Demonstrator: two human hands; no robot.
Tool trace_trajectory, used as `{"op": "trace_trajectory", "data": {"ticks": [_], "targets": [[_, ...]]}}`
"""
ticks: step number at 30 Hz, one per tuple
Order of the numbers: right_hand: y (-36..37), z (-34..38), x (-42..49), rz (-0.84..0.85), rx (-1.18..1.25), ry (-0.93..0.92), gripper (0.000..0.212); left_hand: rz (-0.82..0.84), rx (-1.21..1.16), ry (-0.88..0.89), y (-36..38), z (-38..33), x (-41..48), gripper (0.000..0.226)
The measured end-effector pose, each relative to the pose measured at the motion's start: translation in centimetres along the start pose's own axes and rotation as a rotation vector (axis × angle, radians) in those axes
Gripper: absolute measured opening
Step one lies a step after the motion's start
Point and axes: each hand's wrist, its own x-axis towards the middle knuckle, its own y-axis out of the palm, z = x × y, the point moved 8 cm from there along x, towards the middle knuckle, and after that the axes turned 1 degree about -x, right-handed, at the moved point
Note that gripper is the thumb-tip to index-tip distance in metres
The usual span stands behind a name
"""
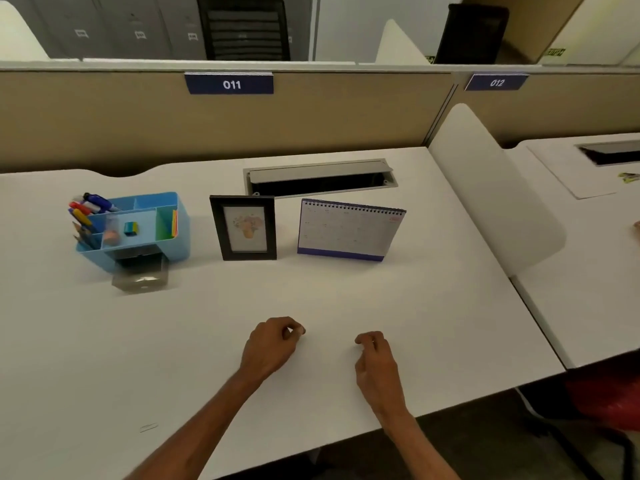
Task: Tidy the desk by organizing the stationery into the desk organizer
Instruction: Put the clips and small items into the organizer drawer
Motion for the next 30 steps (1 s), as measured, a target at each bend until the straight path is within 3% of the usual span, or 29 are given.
{"op": "trace_trajectory", "data": {"ticks": [5, 14, 19, 30], "targets": [[0.0, 2.2, 1.1, -0.069, 0.243, 0.099, 0.047, 0.145, -0.134, 0.098, 0.7, -0.9, -0.6, 0.023], [2.1, 11.9, 3.6, 0.01, 0.433, -0.067, 0.039, 0.126, -0.309, 0.099, -2.1, 0.7, -0.1, 0.02], [5.0, 16.9, 5.1, 0.077, 0.462, -0.124, 0.029, -0.001, -0.418, 0.035, -6.6, 4.0, -0.6, 0.009], [12.7, 29.1, 8.3, 0.244, 0.555, -0.032, 0.008, -0.392, -0.641, -0.119, -19.2, 13.6, -1.4, 0.017]]}}
